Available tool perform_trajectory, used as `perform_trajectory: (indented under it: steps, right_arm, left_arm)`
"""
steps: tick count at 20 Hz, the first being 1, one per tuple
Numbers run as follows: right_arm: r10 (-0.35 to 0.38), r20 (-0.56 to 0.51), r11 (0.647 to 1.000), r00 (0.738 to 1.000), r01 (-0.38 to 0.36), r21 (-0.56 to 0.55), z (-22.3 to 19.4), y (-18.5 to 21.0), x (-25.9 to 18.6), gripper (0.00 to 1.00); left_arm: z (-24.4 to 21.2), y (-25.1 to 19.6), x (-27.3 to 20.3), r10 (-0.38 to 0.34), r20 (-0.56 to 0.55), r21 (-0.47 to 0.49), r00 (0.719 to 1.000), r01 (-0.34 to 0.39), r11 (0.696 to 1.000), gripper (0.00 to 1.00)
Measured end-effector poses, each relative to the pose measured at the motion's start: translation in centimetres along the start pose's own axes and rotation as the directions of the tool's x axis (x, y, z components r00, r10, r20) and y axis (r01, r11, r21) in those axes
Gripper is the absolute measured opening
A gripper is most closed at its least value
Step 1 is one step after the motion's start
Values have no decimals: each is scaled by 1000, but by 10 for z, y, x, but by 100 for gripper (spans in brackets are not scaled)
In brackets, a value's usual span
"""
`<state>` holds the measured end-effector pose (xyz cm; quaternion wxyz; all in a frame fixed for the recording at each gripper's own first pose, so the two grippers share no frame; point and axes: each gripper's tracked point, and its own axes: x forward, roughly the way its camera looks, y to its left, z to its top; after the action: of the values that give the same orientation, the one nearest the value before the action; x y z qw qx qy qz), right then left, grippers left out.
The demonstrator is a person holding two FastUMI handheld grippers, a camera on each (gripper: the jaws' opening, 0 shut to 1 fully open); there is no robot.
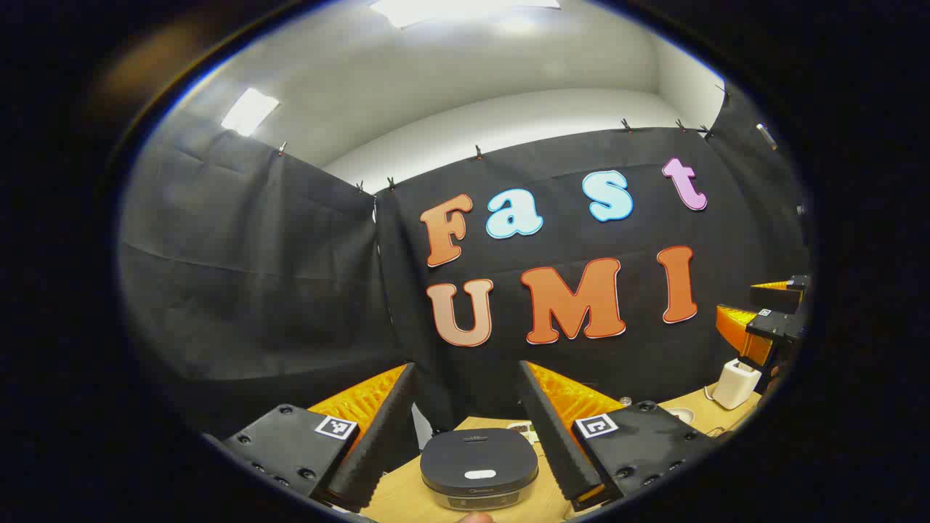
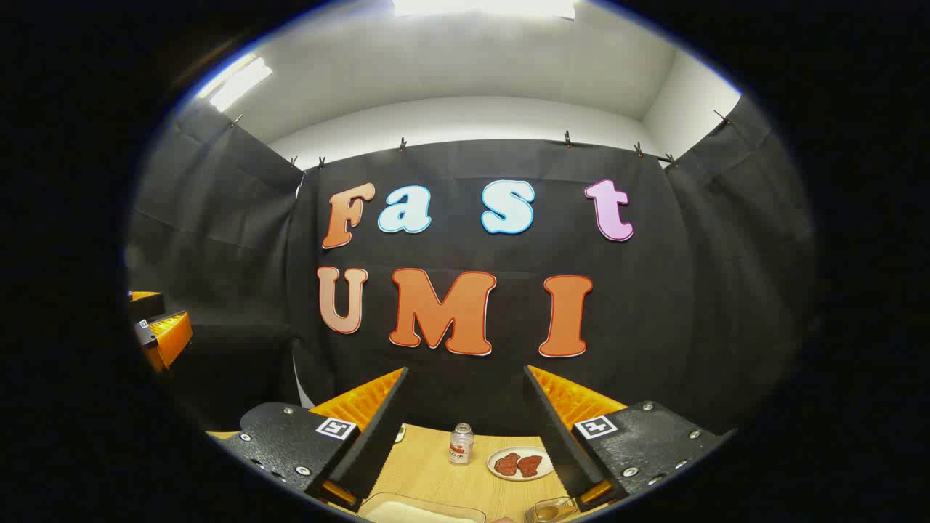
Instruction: Close the left gripper, press the button to open the rice cooker; take a wooden spoon from the chopstick holder with the right hand, scoop a spoonful of rice and pour it into the rice cooker, then put the wooden spoon back into the chopstick holder.
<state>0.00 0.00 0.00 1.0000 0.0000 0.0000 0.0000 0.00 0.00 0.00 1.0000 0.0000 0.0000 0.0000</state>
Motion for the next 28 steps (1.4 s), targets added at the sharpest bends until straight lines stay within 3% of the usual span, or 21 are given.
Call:
perform_trajectory:
  steps: [17,28]
  right_arm:
    - [0,-22,1000,1000,0,6,-11,-7,6,94]
    - [-11,-37,1000,999,11,-1,-17,-14,8,94]
  left_arm:
    - [-2,-24,6,-64,22,-15,998,65,998,99]
    - [-7,-18,14,-47,5,-31,999,48,998,98]
